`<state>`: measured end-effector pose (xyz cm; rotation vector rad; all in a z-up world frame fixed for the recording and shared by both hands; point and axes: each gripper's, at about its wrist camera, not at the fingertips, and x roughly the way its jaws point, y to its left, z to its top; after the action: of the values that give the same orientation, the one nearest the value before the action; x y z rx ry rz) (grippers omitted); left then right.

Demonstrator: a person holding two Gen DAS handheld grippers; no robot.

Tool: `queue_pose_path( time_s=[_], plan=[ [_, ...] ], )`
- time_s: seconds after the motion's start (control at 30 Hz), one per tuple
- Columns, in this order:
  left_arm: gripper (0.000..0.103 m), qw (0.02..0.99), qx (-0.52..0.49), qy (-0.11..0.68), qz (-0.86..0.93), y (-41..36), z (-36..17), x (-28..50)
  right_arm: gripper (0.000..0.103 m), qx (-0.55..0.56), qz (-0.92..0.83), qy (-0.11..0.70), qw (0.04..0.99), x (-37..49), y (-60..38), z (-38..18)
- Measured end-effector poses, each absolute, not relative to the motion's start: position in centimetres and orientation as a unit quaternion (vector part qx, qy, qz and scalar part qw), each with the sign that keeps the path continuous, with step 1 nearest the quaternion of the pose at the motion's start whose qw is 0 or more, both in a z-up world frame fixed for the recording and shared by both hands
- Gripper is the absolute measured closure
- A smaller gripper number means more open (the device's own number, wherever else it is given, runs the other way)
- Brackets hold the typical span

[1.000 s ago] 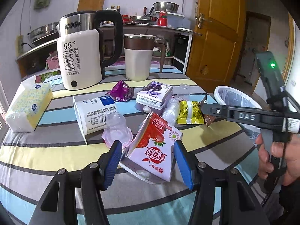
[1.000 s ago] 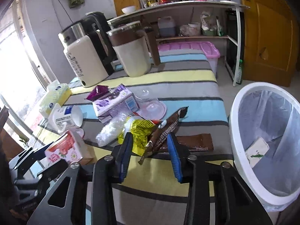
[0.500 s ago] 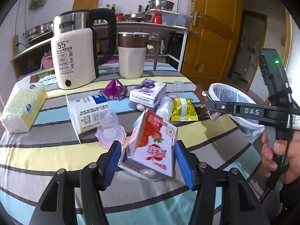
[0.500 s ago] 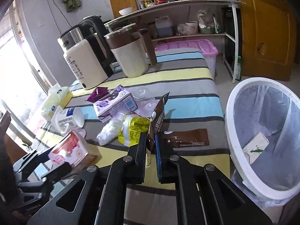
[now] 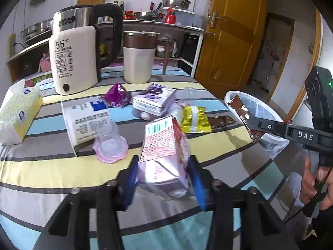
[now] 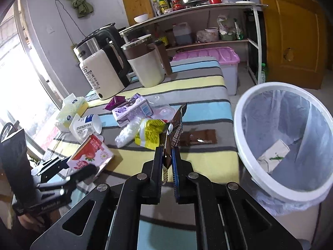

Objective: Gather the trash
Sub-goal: 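Grasp the pink milk carton with the left tool while the right tool grasps the brown chocolate wrapper, then carry the carton and wrapper over the bin and open both tools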

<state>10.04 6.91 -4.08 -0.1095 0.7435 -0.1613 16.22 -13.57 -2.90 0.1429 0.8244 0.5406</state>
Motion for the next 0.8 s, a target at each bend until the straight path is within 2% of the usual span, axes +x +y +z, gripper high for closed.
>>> queue_pose_path(
  time_s=[0.8],
  plan=[
    [0.065,0.935,-0.055,0.327,-0.128,-0.4,-0.9,9.1,0.094,0.092,0.216,0.361,0.902,12.9,-20.8,-1.0]
  ],
)
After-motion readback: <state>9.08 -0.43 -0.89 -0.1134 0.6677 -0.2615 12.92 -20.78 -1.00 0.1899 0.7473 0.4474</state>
